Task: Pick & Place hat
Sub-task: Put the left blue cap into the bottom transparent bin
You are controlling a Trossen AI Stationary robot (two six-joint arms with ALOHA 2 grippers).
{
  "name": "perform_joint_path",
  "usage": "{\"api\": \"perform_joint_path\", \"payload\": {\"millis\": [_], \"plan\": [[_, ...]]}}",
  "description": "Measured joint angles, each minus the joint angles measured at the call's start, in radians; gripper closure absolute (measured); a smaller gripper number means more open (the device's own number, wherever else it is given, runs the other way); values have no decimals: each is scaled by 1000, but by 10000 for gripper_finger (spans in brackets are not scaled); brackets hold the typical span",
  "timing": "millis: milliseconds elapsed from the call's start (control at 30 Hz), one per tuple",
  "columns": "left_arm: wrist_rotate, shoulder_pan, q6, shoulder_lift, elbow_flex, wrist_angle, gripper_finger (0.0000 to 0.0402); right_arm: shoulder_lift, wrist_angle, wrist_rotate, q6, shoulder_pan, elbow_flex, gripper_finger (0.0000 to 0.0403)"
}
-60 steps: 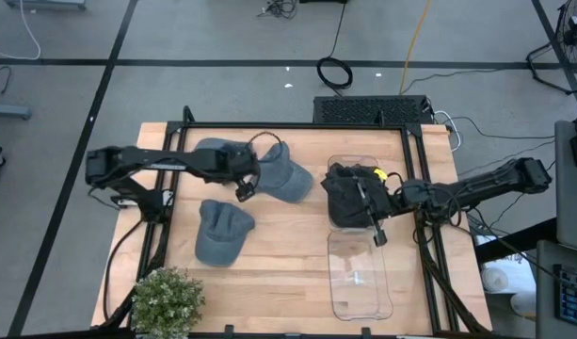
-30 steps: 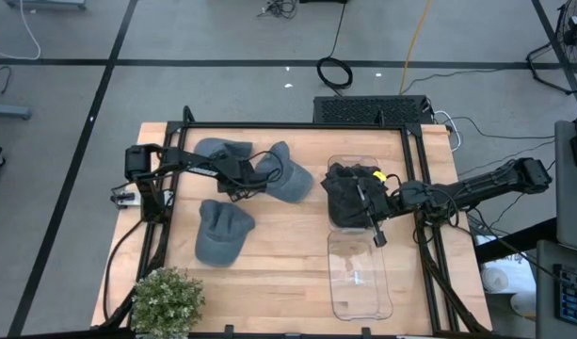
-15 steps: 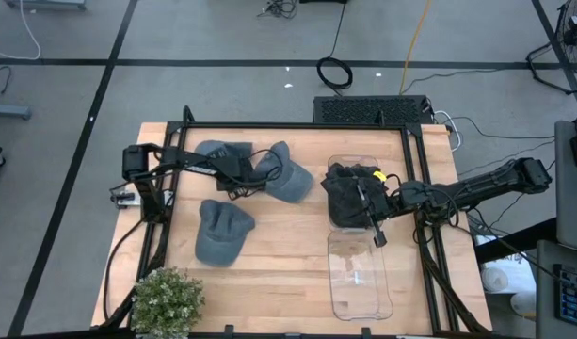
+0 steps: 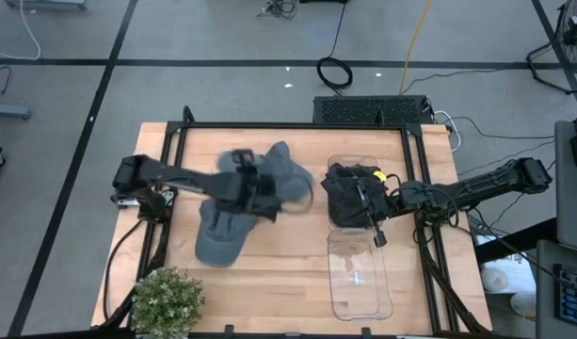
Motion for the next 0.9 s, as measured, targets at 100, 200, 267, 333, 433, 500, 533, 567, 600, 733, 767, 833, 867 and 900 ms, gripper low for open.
{"api": "perform_joint_path", "payload": {"millis": [100,200,267,333,433,500,533,567,600,733,767,833,867,900], "plan": [[35,-110,338,0,86,48,395,0,-3,0,3,0,0,403],[39,-222,610,1,123,107,395,0,-2,3,4,0,0,403],[59,-285,716,0,137,204,395,0,-2,2,14,0,0,403],[115,-342,783,3,159,304,392,1,1,2,41,0,0,403],[274,-414,927,0,191,489,389,24,47,1,93,0,0,403],[446,-450,1040,0,204,586,394,57,103,1,94,0,0,403],[531,-463,1093,1,210,617,395,78,136,0,80,0,0,403],[628,-471,1143,1,217,635,395,102,176,-5,70,0,0,403],[719,-475,1192,-3,219,646,395,130,227,-24,67,0,0,403],[969,-458,1353,-29,219,644,390,255,445,-182,74,0,1,402],[1017,-449,1374,-36,219,647,393,288,496,-209,75,1,1,401],[1103,-419,1383,-47,219,680,395,349,577,-211,99,5,1,394],[1137,-403,1383,-51,219,700,395,378,603,-211,108,7,5,387],[1152,-390,1382,-52,220,713,395,407,609,-211,116,11,17,377]]}}
